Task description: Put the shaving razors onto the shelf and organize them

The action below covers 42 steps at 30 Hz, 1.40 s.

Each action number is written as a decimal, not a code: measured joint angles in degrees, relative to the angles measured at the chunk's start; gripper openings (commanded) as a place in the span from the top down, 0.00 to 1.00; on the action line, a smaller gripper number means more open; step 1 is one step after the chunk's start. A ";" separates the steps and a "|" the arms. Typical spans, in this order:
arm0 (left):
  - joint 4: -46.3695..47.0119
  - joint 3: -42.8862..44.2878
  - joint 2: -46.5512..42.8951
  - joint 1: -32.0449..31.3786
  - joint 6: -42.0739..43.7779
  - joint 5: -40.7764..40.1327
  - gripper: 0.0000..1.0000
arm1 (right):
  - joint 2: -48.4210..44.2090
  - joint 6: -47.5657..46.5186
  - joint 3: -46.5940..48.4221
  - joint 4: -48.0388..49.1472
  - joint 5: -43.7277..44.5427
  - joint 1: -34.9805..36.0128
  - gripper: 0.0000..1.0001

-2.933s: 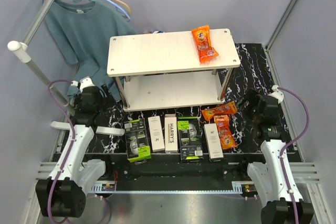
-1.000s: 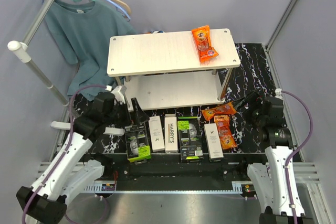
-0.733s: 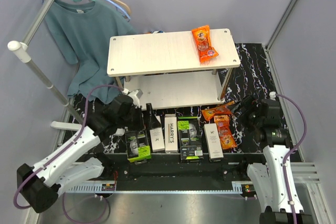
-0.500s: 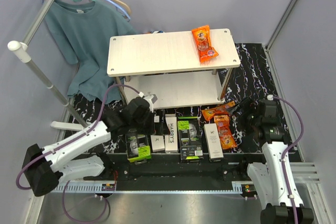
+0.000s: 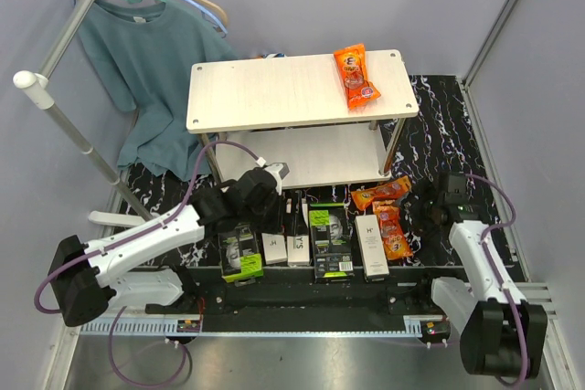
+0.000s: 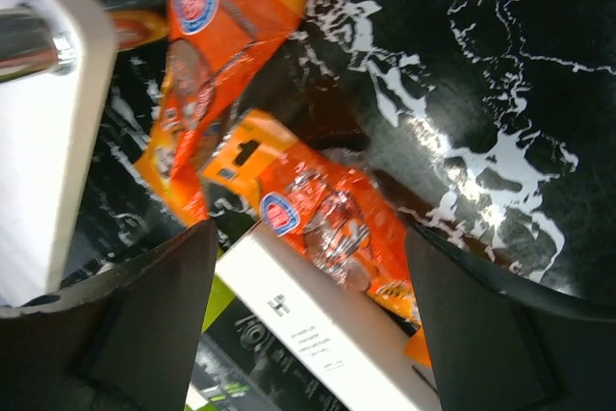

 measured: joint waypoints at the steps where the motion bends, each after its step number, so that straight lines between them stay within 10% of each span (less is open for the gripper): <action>1: -0.04 0.00 0.00 0.00 0.00 -0.07 0.01 | 1.55 -0.24 -0.44 0.90 0.02 0.00 0.14; 18: -0.35 0.00 0.00 0.00 -0.02 -0.28 0.01 | 12.04 -3.74 -5.97 17.94 -4.02 0.20 0.34; 24: -0.37 0.00 0.26 0.00 -0.24 -0.28 0.01 | 13.33 -2.91 -8.02 21.79 -5.46 1.44 0.84; 28: -0.35 0.00 0.44 0.00 -0.31 -0.28 0.01 | 13.68 -2.45 -8.55 21.81 -5.60 1.55 1.00; 42: -0.39 0.00 0.68 0.00 -0.42 -0.26 0.01 | -2.10 -2.10 -5.40 10.05 -5.01 1.55 1.00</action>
